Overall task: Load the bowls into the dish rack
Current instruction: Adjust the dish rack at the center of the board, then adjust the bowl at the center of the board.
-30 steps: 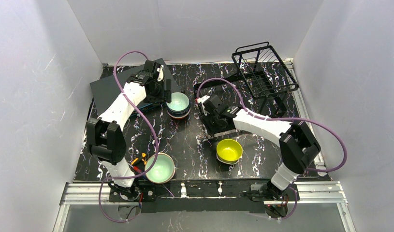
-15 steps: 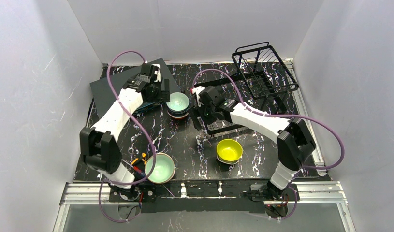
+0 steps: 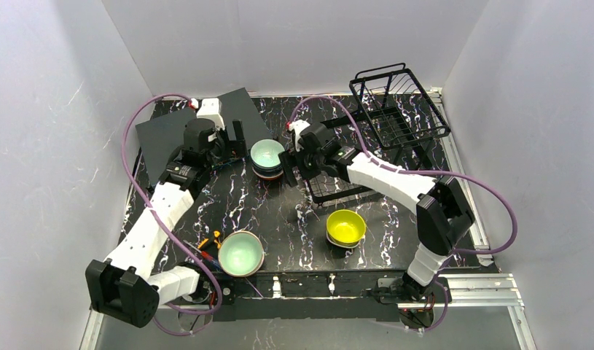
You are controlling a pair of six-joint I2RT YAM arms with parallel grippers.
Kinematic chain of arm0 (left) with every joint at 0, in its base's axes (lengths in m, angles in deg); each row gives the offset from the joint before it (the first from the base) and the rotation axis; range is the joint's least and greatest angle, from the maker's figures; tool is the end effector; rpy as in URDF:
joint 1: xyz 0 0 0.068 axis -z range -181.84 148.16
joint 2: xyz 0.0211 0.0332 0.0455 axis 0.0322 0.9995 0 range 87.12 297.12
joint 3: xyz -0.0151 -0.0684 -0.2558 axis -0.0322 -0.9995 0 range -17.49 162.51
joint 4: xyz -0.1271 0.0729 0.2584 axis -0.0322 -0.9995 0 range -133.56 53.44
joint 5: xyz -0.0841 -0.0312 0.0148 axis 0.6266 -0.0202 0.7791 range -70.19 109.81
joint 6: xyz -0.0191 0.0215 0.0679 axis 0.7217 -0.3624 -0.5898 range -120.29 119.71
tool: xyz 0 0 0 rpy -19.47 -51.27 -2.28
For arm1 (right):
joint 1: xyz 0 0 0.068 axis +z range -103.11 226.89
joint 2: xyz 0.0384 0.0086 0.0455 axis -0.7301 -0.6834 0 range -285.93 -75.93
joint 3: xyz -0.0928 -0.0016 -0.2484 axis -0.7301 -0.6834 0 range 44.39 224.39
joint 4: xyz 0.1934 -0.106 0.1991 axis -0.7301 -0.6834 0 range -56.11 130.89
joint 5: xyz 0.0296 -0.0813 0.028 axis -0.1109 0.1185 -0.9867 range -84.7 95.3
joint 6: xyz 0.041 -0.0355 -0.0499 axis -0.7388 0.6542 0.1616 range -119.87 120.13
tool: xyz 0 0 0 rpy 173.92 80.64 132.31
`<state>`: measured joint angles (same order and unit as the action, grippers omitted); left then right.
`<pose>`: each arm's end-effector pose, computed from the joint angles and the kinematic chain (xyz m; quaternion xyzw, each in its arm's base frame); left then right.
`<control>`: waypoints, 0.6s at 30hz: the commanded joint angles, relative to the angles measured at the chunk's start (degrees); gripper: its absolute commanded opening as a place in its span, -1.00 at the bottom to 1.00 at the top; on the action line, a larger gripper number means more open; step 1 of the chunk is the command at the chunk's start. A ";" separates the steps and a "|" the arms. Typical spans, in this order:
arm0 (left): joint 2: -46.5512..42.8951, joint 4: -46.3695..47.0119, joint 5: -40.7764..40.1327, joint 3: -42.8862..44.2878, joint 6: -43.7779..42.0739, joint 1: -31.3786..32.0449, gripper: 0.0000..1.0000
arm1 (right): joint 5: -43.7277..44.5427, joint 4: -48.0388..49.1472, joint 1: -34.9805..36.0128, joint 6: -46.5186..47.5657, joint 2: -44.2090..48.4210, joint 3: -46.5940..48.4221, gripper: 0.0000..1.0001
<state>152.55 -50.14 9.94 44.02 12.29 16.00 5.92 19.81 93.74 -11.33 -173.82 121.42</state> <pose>0.3156 -0.0906 0.3465 -0.0139 0.8049 -0.0877 0.5867 0.3026 0.3216 0.2321 -0.2755 0.8708 0.1940 0.3581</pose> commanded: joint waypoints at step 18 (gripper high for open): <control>3.92 2.27 7.15 0.42 -2.21 0.17 0.96 | -6.16 -4.36 -5.99 -2.58 -18.87 25.46 0.49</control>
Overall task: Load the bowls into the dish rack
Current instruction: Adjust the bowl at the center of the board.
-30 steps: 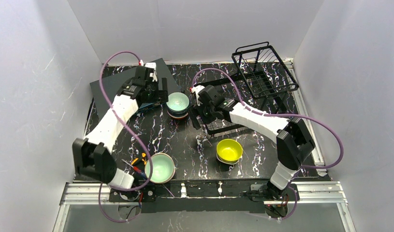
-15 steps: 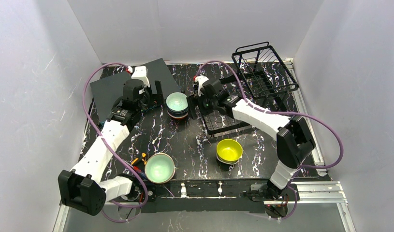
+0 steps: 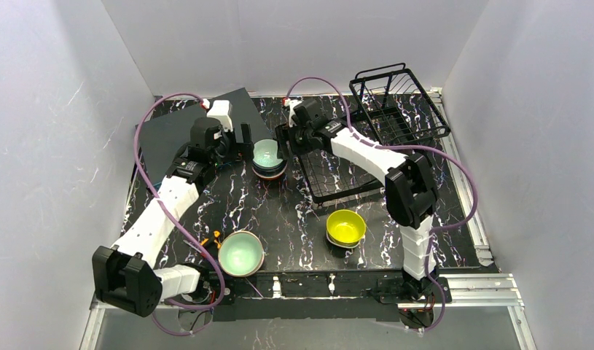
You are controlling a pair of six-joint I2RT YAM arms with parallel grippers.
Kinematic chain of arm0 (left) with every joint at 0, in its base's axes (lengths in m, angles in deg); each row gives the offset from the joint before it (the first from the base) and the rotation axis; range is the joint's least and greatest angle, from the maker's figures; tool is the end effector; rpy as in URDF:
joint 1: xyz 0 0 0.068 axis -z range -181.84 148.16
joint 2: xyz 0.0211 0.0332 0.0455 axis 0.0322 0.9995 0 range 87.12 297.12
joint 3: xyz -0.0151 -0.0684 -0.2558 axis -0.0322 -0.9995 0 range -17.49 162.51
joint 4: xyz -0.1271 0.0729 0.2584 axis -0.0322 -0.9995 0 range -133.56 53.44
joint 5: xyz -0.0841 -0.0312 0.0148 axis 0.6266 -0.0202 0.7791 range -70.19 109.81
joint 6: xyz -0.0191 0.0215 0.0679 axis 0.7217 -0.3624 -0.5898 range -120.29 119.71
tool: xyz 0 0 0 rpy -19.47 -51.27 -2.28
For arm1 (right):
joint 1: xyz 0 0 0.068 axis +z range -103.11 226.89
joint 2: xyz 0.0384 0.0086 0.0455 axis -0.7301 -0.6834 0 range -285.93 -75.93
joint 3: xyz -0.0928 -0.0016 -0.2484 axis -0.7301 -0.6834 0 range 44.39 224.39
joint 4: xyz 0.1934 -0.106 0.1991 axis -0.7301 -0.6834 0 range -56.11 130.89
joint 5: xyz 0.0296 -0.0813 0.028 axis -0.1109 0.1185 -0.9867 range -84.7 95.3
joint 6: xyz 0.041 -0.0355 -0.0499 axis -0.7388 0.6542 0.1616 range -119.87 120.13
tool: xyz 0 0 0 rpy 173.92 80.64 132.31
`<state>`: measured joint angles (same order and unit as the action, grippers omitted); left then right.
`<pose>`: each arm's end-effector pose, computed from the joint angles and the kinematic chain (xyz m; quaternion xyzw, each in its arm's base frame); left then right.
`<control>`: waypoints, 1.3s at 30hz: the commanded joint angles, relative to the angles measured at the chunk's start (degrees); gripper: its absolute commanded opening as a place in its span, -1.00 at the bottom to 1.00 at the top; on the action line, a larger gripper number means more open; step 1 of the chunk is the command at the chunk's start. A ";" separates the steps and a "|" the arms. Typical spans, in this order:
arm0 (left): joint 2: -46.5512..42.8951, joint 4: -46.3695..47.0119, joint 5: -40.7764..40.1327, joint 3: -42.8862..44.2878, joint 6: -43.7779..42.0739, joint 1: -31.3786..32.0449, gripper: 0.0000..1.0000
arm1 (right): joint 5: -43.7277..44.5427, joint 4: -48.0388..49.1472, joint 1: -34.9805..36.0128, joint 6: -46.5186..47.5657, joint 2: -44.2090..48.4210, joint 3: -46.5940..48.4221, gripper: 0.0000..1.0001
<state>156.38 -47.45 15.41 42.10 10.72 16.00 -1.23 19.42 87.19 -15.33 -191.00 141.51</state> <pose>0.3297 -0.1013 0.3172 0.0272 0.8212 -0.1113 0.5591 0.3925 0.3418 0.2297 -0.2179 0.8763 0.2449 0.3530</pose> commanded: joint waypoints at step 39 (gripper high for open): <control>4.13 -3.25 5.34 5.16 0.02 0.17 0.96 | 11.95 -13.81 3.85 8.00 -3.09 17.37 -0.81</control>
<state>160.99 -50.01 20.39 45.51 10.85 16.00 9.66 6.59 90.84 -9.13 -199.87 156.96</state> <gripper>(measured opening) 0.980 0.195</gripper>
